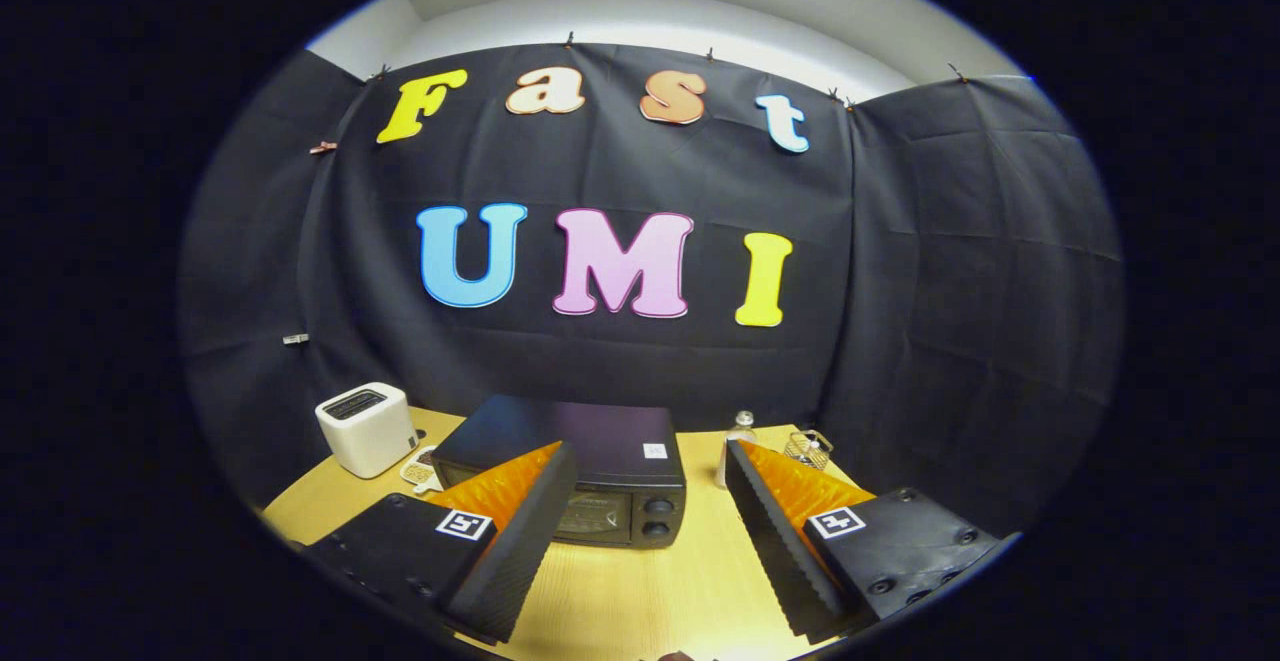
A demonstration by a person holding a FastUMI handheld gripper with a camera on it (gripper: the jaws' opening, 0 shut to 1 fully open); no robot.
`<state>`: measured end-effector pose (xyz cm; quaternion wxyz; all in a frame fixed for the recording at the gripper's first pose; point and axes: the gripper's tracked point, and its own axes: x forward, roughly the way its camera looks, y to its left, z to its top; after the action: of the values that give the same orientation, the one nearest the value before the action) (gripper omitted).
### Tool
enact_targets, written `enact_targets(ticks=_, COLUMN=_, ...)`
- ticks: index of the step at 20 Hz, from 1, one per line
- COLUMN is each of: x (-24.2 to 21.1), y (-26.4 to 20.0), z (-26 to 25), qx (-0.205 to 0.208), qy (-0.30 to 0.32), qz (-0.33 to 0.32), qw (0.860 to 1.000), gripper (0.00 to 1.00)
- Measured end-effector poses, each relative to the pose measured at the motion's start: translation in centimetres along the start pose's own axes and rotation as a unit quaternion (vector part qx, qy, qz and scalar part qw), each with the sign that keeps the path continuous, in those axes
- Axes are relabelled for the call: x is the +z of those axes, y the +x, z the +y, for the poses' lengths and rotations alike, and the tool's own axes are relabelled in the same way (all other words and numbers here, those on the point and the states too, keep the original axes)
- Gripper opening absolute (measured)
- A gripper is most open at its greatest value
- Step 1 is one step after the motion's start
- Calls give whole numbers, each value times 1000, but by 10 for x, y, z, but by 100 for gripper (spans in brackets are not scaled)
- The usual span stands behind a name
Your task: Open the toaster oven, put the food inside, and close the toaster oven door.
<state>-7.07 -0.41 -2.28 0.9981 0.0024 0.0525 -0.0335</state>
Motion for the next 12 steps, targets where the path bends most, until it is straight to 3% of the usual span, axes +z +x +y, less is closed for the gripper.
enact_targets(ticks=5, x=15, y=-2, z=-18, qx=-24, qy=15, qz=-20, qw=999, gripper=99)
enact_targets(ticks=12, x=31, y=15, z=-5, qx=-3, qy=16, qz=-32, qw=999, gripper=99)
